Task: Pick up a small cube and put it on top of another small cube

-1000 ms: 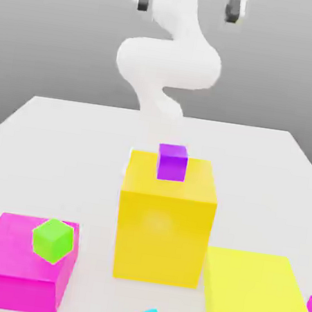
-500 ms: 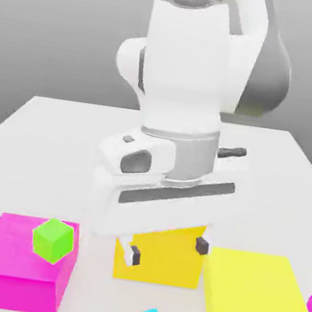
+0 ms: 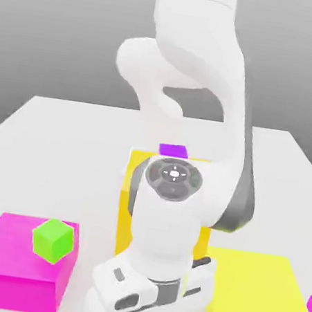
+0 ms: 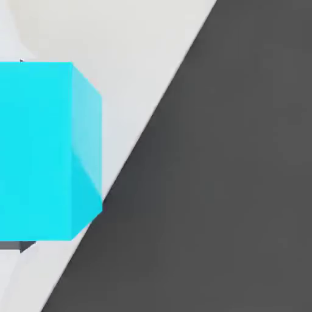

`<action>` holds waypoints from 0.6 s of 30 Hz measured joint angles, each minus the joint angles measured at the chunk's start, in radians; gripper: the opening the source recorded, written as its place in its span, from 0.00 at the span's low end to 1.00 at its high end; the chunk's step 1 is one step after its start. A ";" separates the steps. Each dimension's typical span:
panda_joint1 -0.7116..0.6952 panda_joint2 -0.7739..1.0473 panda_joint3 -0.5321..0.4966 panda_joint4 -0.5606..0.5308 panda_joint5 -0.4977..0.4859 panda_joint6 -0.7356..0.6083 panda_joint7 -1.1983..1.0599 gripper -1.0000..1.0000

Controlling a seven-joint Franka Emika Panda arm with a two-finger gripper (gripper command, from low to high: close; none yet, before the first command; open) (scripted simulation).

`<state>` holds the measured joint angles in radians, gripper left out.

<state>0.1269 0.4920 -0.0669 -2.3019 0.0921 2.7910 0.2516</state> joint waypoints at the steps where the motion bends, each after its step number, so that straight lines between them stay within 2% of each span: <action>1: 0.002 -0.011 -0.002 -0.002 -0.002 -0.009 0.001 0.00; 6: 0.011 -0.168 -0.028 -0.037 -0.025 -0.131 0.027 0.00; 10: -0.029 -0.309 -0.094 -0.090 -0.034 -0.219 0.111 0.00; 14: -0.101 -0.450 -0.159 -0.146 -0.070 -0.302 0.221 0.00; 18: -0.201 -0.591 -0.180 -0.203 -0.122 -0.383 0.342 0.00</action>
<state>-0.0736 -0.0993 -0.2470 -2.5049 -0.0297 2.4077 0.5937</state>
